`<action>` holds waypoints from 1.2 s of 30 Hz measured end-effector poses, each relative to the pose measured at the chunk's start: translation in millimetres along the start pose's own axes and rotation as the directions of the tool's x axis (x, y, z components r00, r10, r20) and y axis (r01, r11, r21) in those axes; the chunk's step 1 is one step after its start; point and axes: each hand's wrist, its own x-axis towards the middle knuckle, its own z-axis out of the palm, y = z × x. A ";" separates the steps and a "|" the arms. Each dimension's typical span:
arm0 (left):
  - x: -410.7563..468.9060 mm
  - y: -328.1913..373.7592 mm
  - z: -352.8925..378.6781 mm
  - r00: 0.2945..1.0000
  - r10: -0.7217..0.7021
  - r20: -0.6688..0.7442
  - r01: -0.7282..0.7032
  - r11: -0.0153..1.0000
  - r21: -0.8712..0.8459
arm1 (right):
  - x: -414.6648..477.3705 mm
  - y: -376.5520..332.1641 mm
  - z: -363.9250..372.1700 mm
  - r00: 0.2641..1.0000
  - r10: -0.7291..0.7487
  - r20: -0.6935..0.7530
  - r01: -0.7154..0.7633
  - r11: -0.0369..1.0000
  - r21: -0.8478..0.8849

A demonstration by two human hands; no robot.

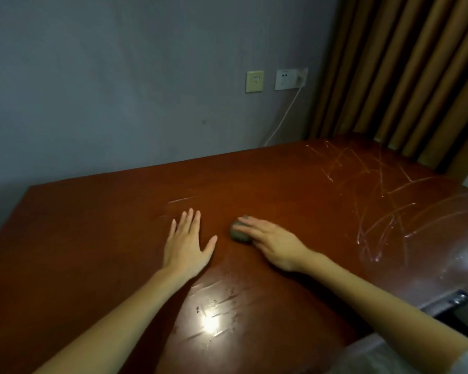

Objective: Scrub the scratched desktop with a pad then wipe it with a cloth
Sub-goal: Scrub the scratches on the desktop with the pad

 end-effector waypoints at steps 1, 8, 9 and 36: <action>-1.4 -3.0 -0.9 1.000 0.005 0.010 -0.005 1.000 -0.006 | -6.8 18.1 -8.1 0.995 0.092 -0.034 -0.091 0.996 0.010; -0.7 -1.7 0.0 0.999 -0.049 -0.020 0.047 0.995 -0.091 | 69.0 65.6 -25.7 0.852 0.521 -0.040 -0.520 0.853 0.033; 0.0 -1.9 0.3 0.998 -0.052 -0.022 0.050 0.994 -0.096 | 81.1 52.4 -19.4 0.870 0.491 -0.036 -0.491 0.871 0.028; -82.6 47.3 -0.7 0.998 -0.044 -0.054 0.034 0.983 -0.181 | -163.5 -97.1 11.0 0.984 0.156 -0.090 -0.155 0.988 0.017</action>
